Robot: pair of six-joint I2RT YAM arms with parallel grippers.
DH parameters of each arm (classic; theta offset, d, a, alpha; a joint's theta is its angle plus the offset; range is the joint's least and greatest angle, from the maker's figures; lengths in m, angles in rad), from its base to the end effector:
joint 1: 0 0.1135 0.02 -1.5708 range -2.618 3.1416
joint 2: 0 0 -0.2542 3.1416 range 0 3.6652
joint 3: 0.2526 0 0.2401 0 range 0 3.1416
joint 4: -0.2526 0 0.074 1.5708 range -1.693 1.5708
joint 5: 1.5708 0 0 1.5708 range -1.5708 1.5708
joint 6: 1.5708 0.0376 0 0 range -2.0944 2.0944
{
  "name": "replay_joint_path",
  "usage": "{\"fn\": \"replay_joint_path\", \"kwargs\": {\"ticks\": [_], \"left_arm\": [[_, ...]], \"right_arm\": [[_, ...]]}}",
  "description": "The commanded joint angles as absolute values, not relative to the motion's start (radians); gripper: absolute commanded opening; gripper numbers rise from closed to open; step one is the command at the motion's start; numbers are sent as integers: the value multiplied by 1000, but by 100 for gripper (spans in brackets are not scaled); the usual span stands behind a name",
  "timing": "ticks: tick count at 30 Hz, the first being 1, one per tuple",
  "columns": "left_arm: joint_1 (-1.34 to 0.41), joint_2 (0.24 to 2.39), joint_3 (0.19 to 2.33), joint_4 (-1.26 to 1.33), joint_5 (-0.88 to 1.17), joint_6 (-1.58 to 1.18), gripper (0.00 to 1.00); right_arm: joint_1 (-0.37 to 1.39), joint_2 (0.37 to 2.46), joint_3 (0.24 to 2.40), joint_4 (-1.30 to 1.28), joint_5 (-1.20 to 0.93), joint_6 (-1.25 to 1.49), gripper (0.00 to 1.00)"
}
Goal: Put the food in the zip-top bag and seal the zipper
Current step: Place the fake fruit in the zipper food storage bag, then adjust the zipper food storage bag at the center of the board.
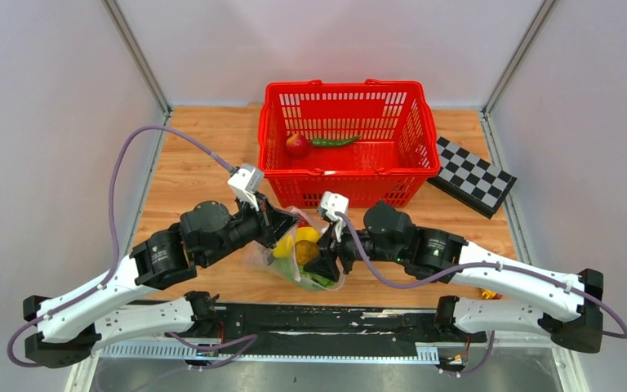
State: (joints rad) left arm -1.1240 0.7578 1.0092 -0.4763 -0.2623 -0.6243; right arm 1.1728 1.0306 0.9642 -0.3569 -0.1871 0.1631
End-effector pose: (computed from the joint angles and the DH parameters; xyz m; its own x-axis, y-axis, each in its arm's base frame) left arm 0.0750 -0.1339 0.3796 -0.5235 -0.2140 -0.8247 0.5618 0.6411 -0.5229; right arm 0.0813 0.2114 0.3304 -0.3148 -0.3372 -0.8872 -0.9327 0.2830 0.2234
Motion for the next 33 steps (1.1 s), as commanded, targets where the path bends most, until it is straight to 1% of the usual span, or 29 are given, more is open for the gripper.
{"fn": "replay_joint_path", "kwargs": {"ticks": [1,4,8,12,15,18,22,25,27,31,33], "left_arm": [[-1125,743,1058,-334,-263,-653,2],[-1125,747,1039,-290,-229,-657,3],[-1125,765,1045,-274,-188,-664,3],[-1125,750,1034,-248,-206,-681,2],[-1124,728,1025,-268,-268,-682,2],[-1125,697,1010,-289,-336,-685,2],[-1124,664,992,-307,-407,-691,2],[-1125,652,985,-322,-432,-693,2],[-1124,649,981,-329,-441,-695,2],[-1125,646,974,-330,-449,-698,2],[-1124,647,974,-333,-450,-698,2]], "right_arm": [[1214,1005,1053,-365,-80,119,54],[1219,1041,1087,-413,46,136,58],[1234,1094,1136,-439,125,121,61],[1252,1120,1192,-471,188,75,71],[1255,1096,1195,-465,190,52,76],[1254,1033,1159,-423,136,44,80],[1254,905,1084,-327,23,59,80],[1254,822,1033,-273,16,87,79],[1254,782,1005,-275,68,108,76],[1254,768,965,-360,265,184,71],[1253,776,949,-385,257,221,71]]}}
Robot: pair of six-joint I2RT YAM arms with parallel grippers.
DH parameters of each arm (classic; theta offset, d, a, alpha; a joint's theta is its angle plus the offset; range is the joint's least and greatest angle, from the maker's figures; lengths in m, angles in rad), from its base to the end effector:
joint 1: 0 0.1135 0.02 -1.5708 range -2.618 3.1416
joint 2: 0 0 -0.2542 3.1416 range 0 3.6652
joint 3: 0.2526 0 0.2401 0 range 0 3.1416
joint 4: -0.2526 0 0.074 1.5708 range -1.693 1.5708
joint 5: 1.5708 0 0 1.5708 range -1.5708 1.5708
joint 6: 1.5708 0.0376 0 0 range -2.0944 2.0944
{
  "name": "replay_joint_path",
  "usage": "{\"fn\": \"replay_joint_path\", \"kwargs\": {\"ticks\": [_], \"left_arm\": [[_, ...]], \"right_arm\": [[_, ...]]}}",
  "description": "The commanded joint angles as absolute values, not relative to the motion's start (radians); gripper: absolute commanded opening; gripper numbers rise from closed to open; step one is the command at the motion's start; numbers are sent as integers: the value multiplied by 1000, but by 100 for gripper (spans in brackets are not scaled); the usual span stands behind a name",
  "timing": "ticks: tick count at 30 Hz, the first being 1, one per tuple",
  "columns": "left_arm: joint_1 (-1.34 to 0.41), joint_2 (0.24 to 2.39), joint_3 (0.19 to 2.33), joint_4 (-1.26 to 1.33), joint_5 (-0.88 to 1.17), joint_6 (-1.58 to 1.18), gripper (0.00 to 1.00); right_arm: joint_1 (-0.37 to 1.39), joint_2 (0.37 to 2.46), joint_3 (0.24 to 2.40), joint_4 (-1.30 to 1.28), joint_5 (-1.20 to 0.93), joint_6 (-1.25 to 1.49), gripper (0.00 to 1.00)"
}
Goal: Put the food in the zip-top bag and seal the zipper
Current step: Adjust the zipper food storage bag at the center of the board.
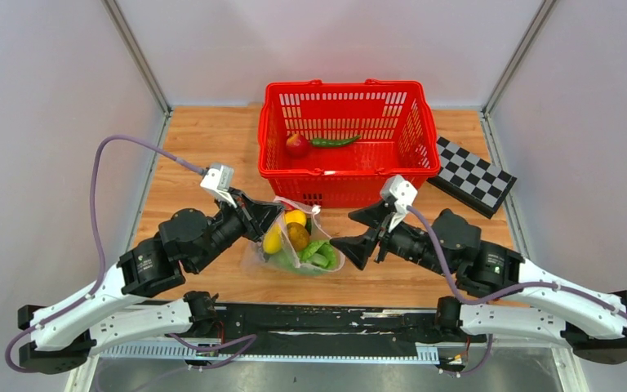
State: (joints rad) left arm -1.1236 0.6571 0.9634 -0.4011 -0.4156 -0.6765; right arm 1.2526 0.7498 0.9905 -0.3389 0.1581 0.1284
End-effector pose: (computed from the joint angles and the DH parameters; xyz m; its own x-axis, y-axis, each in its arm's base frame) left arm 0.0700 -0.1108 0.3858 -0.4395 -0.4080 -0.8002 0.4821 0.6445 -0.5934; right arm 0.0544 0.1464 0.3895 -0.1443 -0.0337 -0.9890 -0.8777 0.4659 0.1121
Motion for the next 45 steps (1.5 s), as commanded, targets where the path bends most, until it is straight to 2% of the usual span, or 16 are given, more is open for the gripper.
{"fn": "replay_joint_path", "kwargs": {"ticks": [1,5,14,19,21,22,24,26,29,30,33,39,42,45], "left_arm": [[-1125,649,974,-332,-452,-697,3],[-1125,653,972,-333,-451,-695,3],[-1124,638,968,-353,-438,-699,3],[-1124,626,962,-362,-442,-703,3],[-1124,629,963,-369,-440,-703,3],[-1125,630,964,-370,-437,-702,3],[-1124,633,966,-369,-431,-700,3],[-1124,640,971,-370,-423,-694,3],[-1124,660,990,-379,-386,-667,5],[-1126,679,1009,-392,-365,-644,8],[-1125,742,1090,-495,-301,-539,34],[-1124,796,1213,-629,-210,-385,73],[-1124,794,1234,-642,-131,-328,84],[-1125,810,1257,-684,-91,-273,88]], "right_arm": [[1253,784,940,-387,238,243,71],[1253,833,911,-362,190,292,68],[1253,897,893,-317,293,293,41],[1253,892,898,-305,279,276,31],[1252,886,893,-296,279,273,15],[1252,887,891,-297,282,272,12],[1253,893,893,-307,299,275,8],[1252,900,893,-309,312,277,1],[1253,903,902,-303,329,293,0],[1253,897,903,-289,328,301,0],[1252,846,878,-190,312,327,0],[1252,776,875,-115,432,431,0],[1252,769,888,-117,502,467,0],[1251,781,900,-114,543,474,0]]}}
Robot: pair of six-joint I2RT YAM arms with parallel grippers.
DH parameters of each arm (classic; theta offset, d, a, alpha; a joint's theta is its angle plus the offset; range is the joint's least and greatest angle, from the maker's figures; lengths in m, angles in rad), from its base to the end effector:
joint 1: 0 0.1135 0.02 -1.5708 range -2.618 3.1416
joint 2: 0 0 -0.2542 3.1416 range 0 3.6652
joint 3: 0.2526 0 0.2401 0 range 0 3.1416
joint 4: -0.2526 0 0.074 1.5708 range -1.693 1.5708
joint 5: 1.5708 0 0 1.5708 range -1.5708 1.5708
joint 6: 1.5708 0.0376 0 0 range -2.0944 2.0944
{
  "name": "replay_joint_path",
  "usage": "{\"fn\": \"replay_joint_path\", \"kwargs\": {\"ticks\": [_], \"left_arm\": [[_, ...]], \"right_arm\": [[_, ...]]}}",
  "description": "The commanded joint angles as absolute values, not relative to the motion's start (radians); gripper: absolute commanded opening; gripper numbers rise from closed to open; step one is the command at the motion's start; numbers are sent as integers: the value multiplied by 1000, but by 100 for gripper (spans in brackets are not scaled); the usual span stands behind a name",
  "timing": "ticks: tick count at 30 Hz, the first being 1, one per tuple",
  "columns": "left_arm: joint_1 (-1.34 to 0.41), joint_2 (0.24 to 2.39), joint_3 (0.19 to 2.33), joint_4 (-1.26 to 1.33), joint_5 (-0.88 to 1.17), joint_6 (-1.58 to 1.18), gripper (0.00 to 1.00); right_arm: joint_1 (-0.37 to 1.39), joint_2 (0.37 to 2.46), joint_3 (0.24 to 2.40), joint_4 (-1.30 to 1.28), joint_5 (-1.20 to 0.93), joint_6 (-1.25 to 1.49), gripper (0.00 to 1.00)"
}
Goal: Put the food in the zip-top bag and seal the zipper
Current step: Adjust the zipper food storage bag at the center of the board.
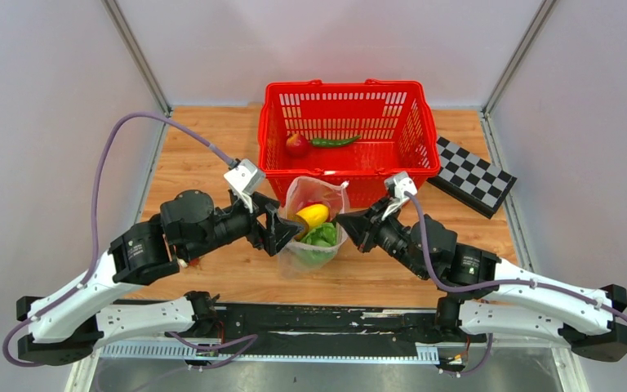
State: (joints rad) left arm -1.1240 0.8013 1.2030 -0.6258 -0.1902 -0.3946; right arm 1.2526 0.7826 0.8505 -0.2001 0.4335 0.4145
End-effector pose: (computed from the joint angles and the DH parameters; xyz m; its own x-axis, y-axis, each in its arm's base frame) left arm 0.0677 -0.1248 0.4176 -0.3985 -0.0420 -0.9162 0.7071 0.6222 -0.3360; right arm 0.0697 0.1611 0.3541 -0.3324 0.1590 -0.9296 -0.6531 0.6723 0.3485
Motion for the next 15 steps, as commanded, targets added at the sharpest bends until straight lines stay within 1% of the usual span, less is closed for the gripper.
{"fn": "replay_joint_path", "kwargs": {"ticks": [1,5,10,15], "left_arm": [[-1125,816,1262,-709,-82,-250,90],[-1124,814,1275,-765,-64,-198,94],[-1124,769,1216,-738,-59,-147,95],[-1124,745,1130,-651,-88,-93,95]], "right_arm": [[1251,789,906,-122,558,480,0],[1252,824,917,-138,603,491,0],[1249,835,906,-115,589,481,0],[1245,836,907,-117,577,468,0]]}}
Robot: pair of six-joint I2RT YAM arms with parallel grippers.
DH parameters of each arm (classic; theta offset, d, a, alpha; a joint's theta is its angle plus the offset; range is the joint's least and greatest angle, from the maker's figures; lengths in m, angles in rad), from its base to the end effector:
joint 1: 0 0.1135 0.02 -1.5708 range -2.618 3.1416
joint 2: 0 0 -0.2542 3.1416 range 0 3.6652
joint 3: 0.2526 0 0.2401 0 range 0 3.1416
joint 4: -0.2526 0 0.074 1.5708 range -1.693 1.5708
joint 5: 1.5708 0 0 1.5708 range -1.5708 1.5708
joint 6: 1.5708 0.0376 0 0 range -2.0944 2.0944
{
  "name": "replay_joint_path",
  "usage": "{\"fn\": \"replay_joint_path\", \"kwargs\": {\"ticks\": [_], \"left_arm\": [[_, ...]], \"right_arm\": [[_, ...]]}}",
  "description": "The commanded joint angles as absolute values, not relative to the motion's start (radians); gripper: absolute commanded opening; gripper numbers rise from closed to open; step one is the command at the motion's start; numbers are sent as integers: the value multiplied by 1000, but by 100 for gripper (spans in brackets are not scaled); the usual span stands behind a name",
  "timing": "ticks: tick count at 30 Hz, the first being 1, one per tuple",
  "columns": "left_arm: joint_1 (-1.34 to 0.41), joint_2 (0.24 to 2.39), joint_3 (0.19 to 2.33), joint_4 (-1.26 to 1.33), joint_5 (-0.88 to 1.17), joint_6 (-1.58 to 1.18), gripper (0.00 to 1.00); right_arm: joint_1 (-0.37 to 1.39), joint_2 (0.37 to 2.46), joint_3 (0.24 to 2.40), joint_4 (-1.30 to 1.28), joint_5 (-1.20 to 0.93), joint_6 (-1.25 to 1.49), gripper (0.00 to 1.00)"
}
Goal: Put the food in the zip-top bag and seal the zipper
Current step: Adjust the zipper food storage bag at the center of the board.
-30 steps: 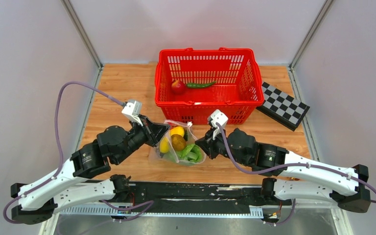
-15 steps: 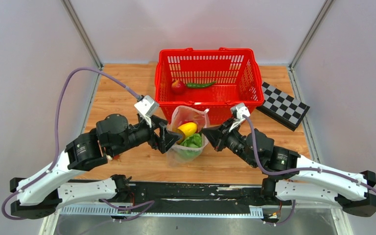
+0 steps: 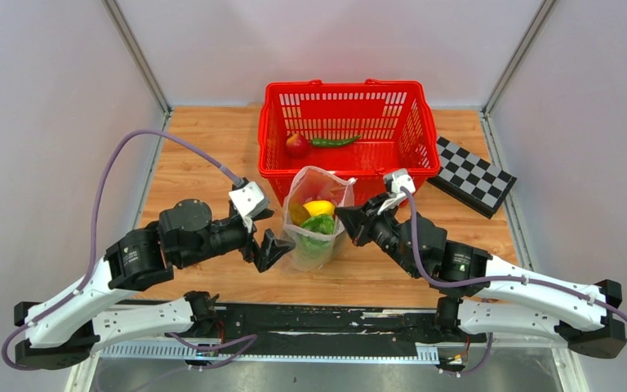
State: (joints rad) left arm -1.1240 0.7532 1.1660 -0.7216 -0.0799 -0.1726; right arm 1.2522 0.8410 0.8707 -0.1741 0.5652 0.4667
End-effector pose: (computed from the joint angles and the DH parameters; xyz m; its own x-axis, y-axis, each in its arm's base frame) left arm 0.0587 -0.1156 0.4017 -0.2781 0.1843 -0.9427 0.8307 0.5389 -0.1397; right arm 0.0773 0.1701 0.3546 -0.3264 0.2235 -0.9184 -0.5477 0.7472 0.3764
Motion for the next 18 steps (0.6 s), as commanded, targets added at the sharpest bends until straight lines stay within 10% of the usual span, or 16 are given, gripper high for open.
{"fn": "replay_joint_path", "kwargs": {"ticks": [1,18], "left_arm": [[-1124,749,1123,-645,-94,-83,95],[-1124,738,1018,-476,-119,40,67]], "right_arm": [[1245,836,908,-115,573,466,0],[1234,838,913,-141,540,450,0]]}}
